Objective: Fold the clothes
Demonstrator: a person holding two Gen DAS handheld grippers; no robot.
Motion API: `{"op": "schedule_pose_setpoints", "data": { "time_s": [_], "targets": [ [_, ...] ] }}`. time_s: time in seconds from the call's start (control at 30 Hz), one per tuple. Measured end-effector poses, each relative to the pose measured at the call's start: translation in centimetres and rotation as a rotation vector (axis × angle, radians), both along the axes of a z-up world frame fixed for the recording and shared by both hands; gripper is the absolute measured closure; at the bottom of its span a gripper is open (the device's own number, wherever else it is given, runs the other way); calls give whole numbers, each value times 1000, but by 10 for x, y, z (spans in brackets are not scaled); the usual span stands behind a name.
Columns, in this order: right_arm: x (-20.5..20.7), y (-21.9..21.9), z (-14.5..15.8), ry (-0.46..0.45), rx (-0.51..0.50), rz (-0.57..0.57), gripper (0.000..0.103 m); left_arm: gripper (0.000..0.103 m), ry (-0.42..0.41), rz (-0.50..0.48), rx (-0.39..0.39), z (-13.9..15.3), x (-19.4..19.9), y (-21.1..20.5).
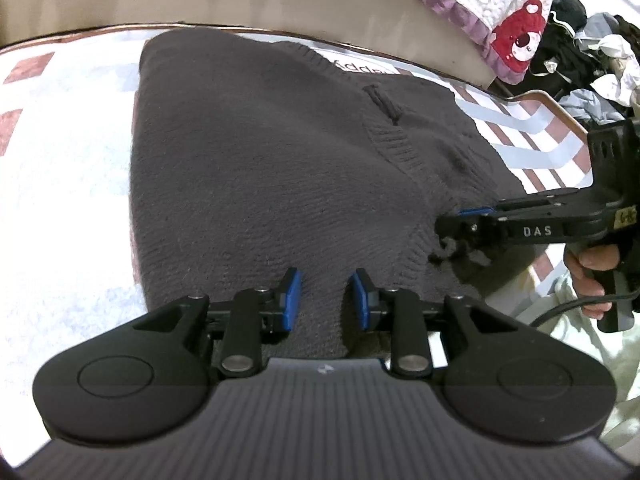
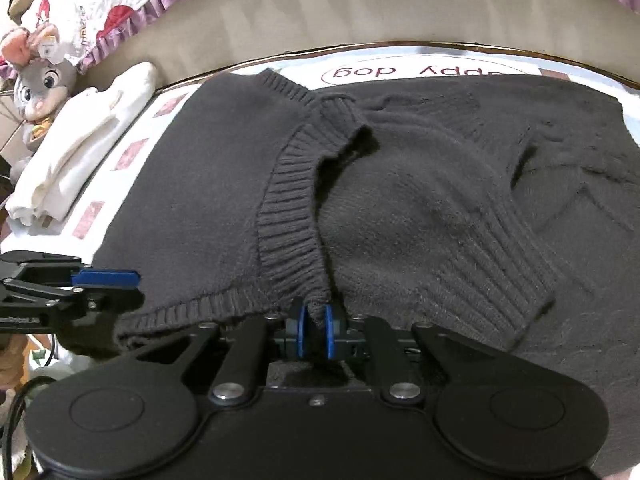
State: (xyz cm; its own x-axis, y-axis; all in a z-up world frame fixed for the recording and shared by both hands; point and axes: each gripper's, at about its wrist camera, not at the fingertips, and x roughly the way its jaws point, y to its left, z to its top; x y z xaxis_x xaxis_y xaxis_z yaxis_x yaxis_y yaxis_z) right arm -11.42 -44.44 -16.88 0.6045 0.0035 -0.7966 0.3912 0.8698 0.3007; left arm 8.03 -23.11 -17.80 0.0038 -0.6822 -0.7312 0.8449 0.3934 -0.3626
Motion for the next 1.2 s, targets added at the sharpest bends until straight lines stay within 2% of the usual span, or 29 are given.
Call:
{"op": "schedule_pose_setpoints", "data": {
  "time_s": [0.07,0.13,0.2,0.23,0.27,0.33,0.37,0.43,0.47,0.53,0.57,0.7,0.9,1.13,1.2],
  "targets": [
    [-1,0,-2,-13,1,11,90,75,-20,12,-12,1,-2,-1],
    [-3,-4,-4,-33,37,6,84,75,-49,26,-21,3,-7,0],
    [-7,-9,-3,-50,105,-2,69,75,-64,51,-24,8,-11,2],
    [-10,-12,1,-50,154,-4,63,75,-38,88,-27,11,-10,5],
    [-17,-16,9,-60,200,-15,51,75,11,150,-32,14,-7,8],
    [-39,-26,31,-117,219,-41,38,75,69,246,-61,20,-10,10],
    [-51,-33,37,-124,209,-67,34,75,52,252,-58,23,-18,5],
    [-79,-52,41,-118,200,-149,34,75,6,251,-43,28,-34,-7],
    [-93,-61,43,-115,196,-190,34,75,-48,218,-10,29,-45,-17],
    [-121,-79,34,-113,241,-291,34,75,-144,157,49,32,-65,-38],
    [-135,-86,27,-110,272,-346,34,75,-160,137,60,33,-71,-46],
    [-177,-91,4,-87,334,-469,34,75,-169,101,65,35,-85,-66],
    [-191,-92,-13,-79,373,-501,34,75,-187,147,77,36,-94,-70],
    [-179,-93,-24,-182,311,-534,33,75,-197,217,86,37,-89,-58],
    [-177,-91,-27,-247,256,-559,33,75,-194,240,85,37,-86,-53]
  ]
}}
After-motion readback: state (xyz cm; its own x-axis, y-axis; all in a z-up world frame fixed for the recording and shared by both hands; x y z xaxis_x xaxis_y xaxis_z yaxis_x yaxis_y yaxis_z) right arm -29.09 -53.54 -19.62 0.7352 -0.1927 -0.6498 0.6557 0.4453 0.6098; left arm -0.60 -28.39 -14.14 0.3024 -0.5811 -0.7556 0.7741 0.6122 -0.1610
